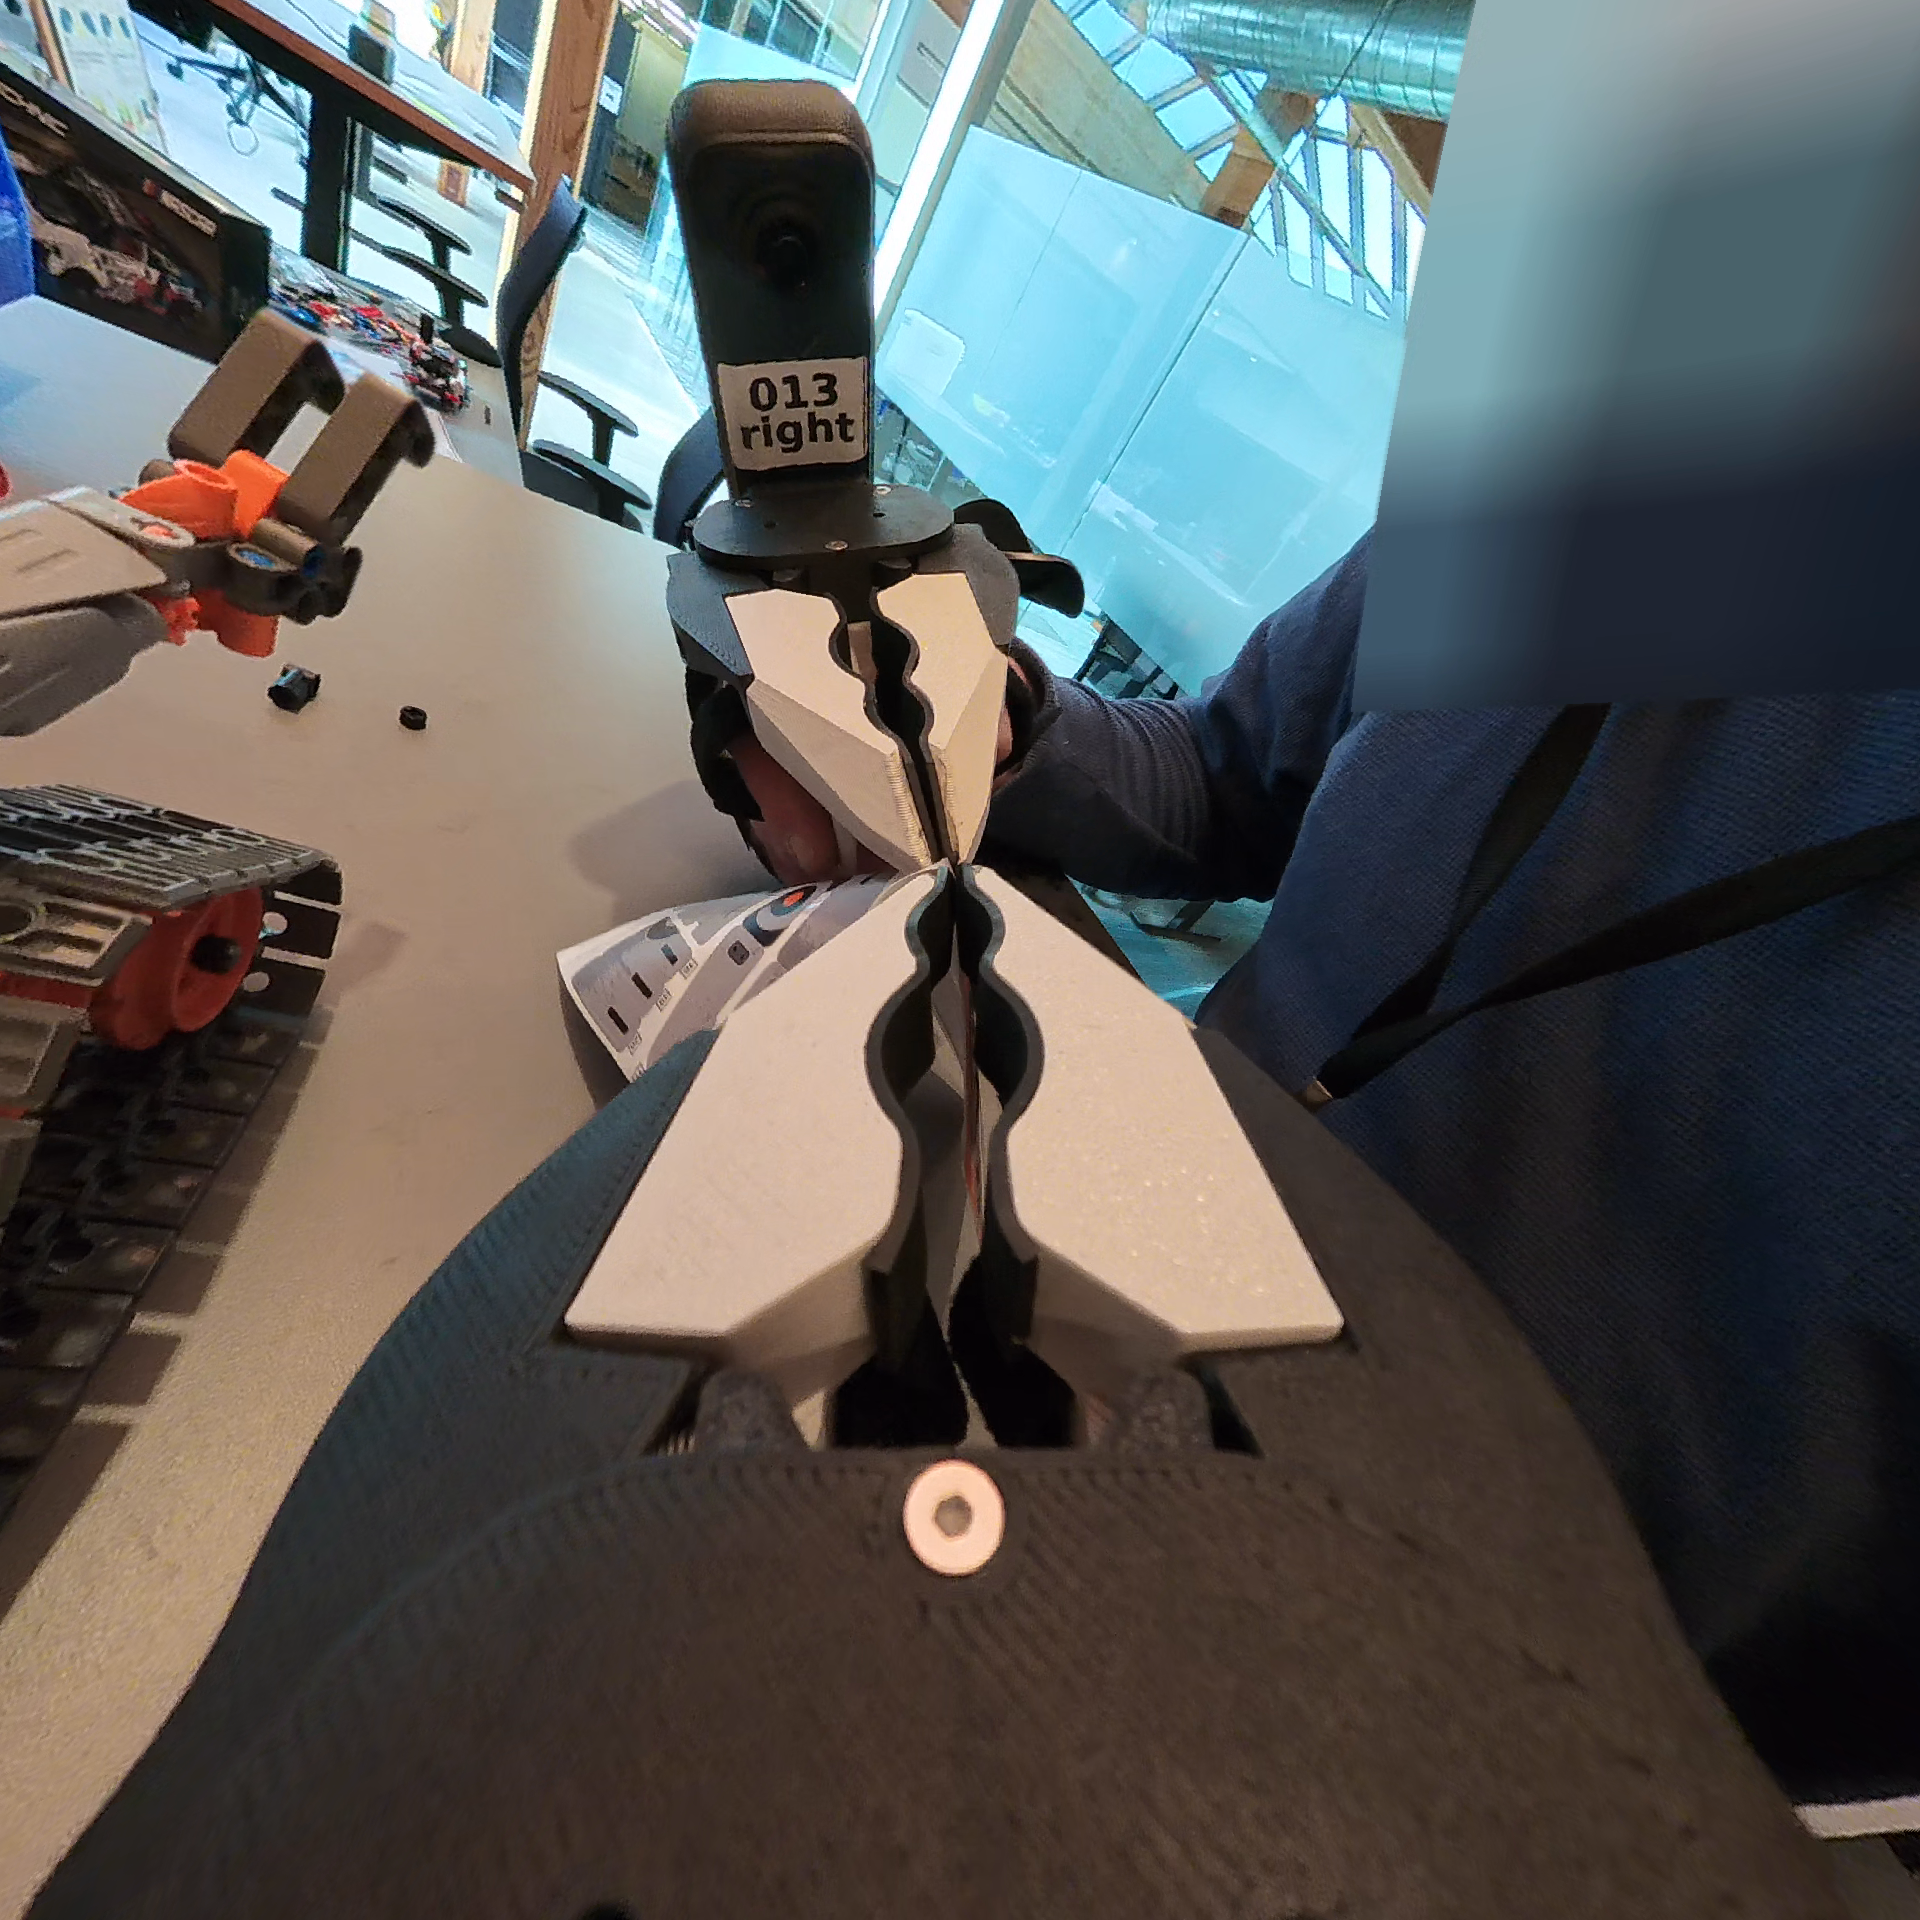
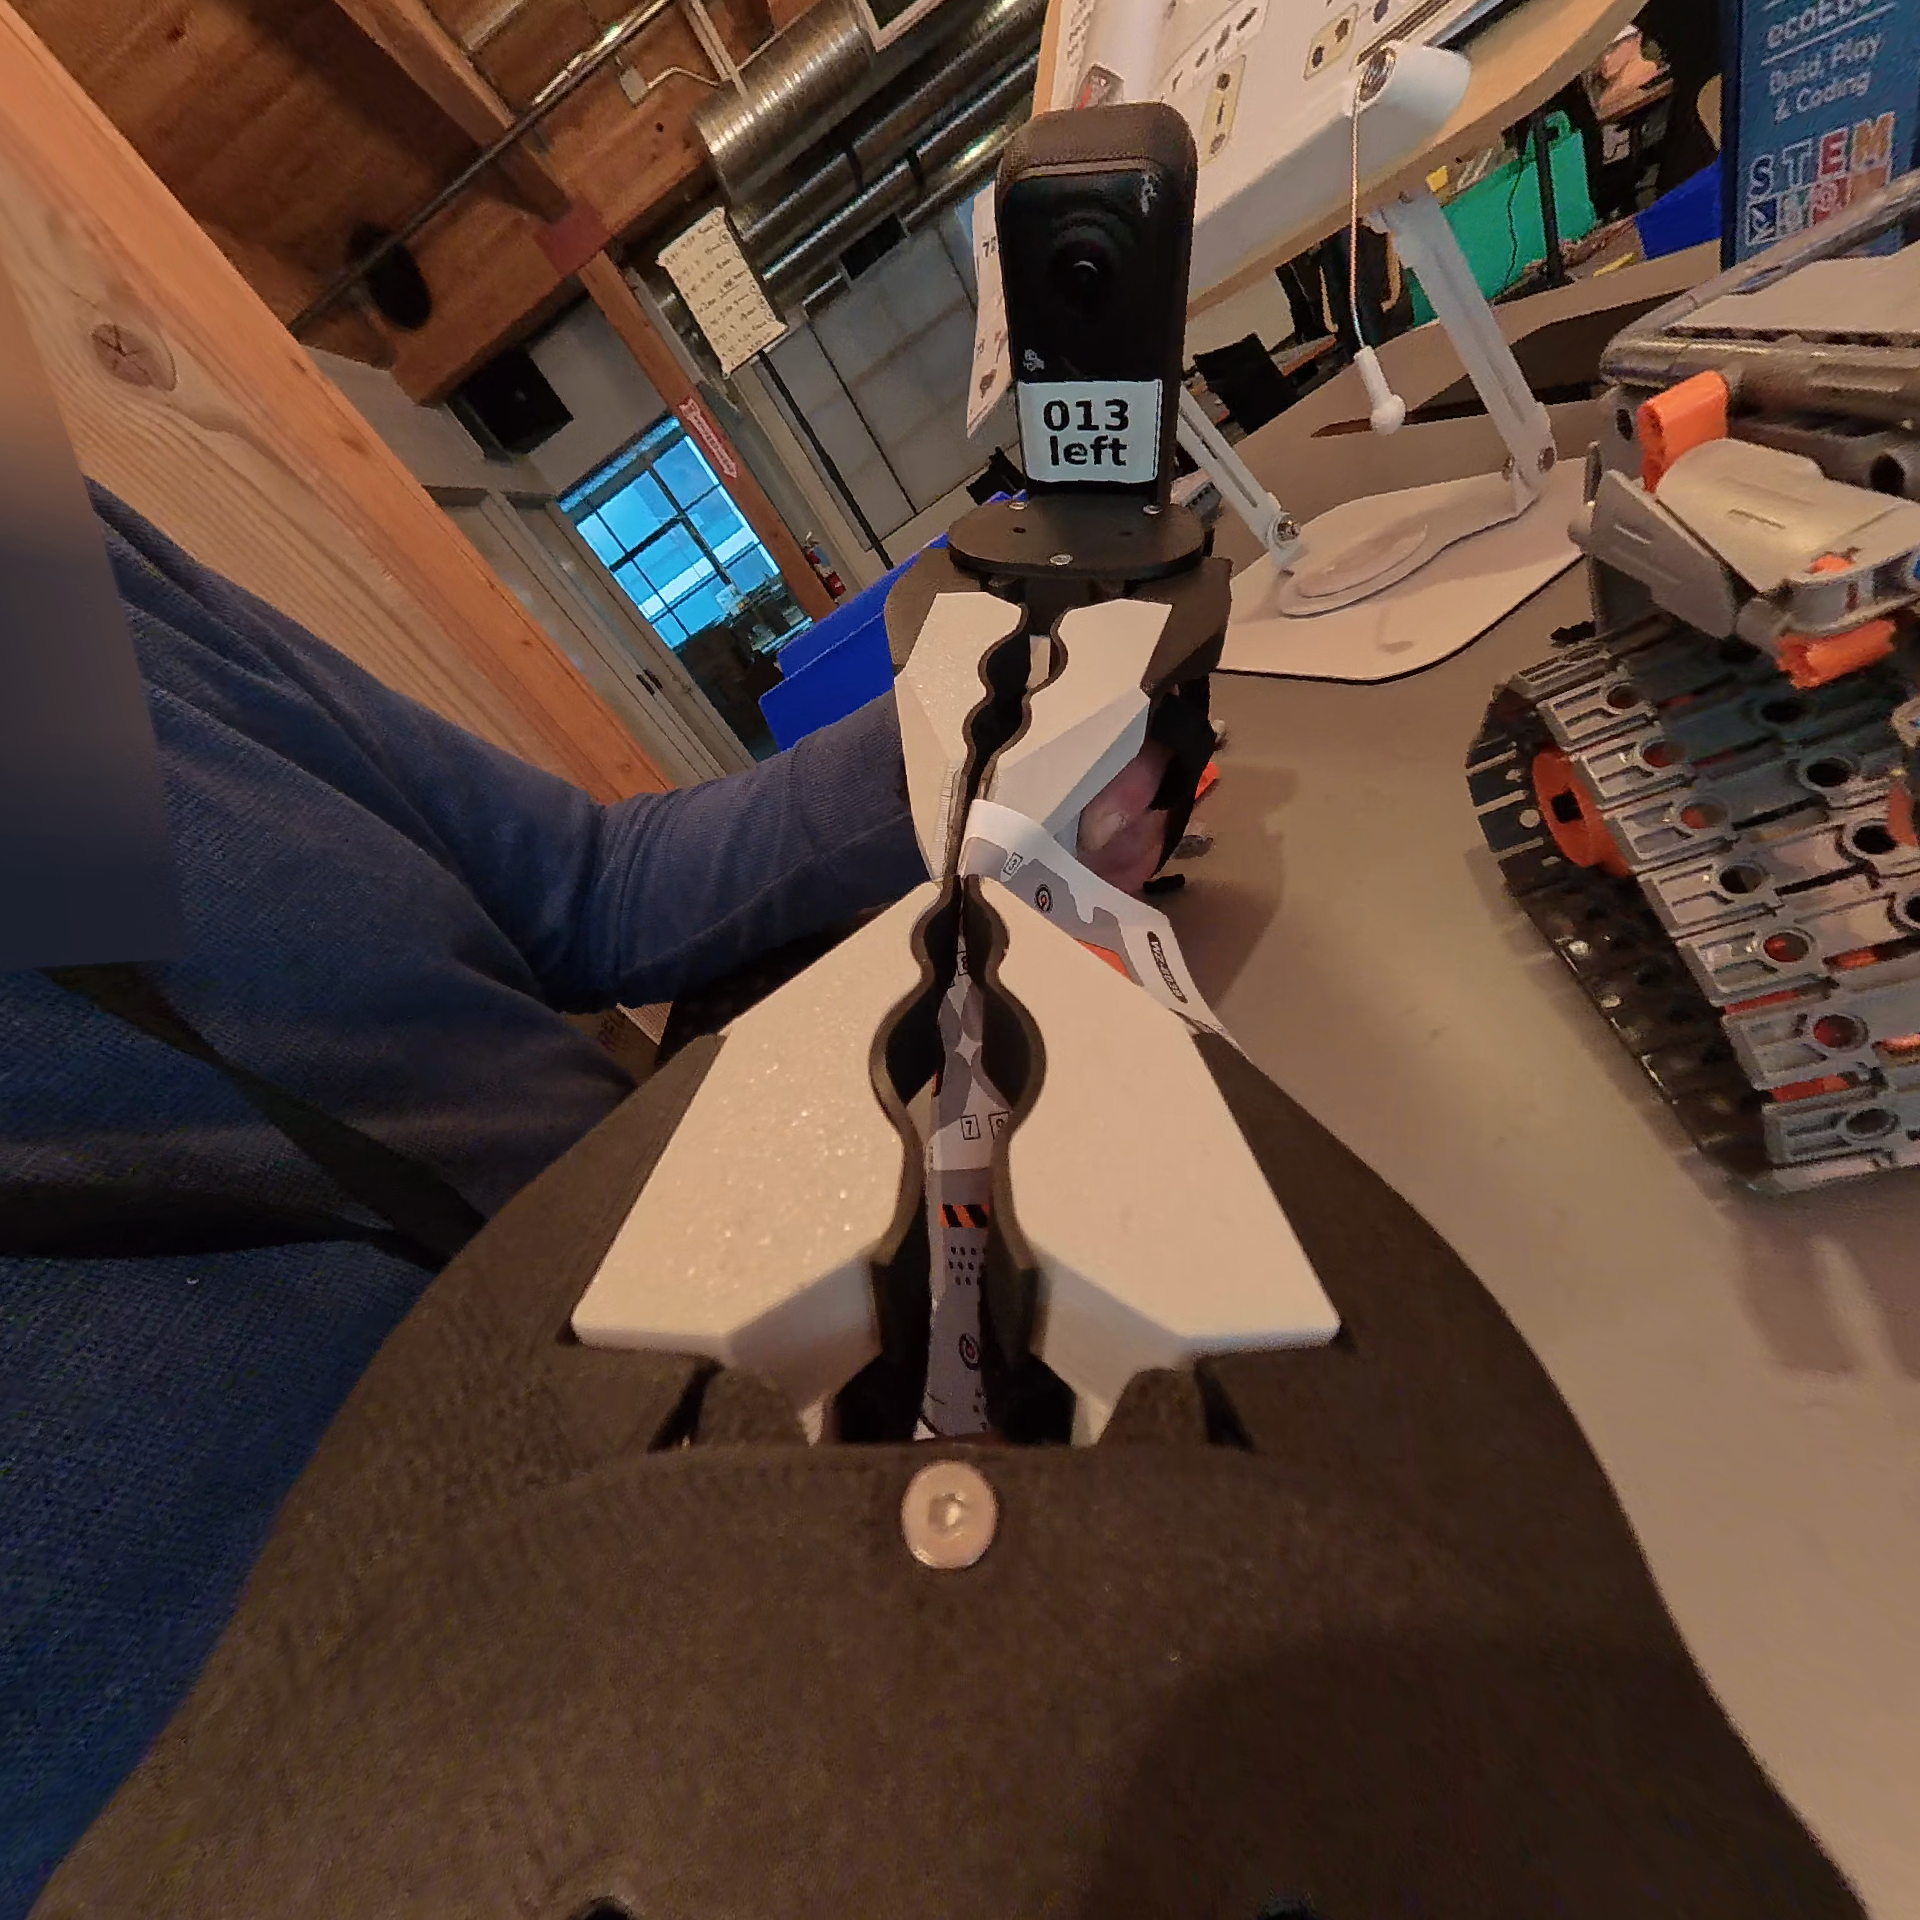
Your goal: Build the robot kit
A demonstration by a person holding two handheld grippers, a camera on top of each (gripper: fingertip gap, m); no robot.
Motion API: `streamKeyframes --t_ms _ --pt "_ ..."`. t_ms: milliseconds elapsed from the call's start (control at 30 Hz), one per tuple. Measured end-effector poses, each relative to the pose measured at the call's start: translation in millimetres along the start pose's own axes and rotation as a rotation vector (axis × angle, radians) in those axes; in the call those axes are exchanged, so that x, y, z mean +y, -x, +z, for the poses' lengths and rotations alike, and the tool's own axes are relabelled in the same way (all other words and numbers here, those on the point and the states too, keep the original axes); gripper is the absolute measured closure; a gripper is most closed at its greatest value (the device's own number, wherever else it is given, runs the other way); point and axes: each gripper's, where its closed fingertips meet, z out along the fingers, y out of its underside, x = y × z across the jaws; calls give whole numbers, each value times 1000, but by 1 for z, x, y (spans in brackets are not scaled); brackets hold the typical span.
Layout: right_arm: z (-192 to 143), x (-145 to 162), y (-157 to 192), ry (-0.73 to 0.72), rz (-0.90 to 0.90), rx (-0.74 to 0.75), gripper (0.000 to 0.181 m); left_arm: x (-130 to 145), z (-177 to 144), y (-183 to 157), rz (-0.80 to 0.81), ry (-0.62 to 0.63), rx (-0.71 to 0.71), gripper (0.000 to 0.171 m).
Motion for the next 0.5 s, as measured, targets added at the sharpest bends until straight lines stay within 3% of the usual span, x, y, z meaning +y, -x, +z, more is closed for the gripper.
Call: streamKeyframes --t_ms 500 --pt "-2 4 -6 -8 72 -14 181 4 1 6 -20 4 -7 171"
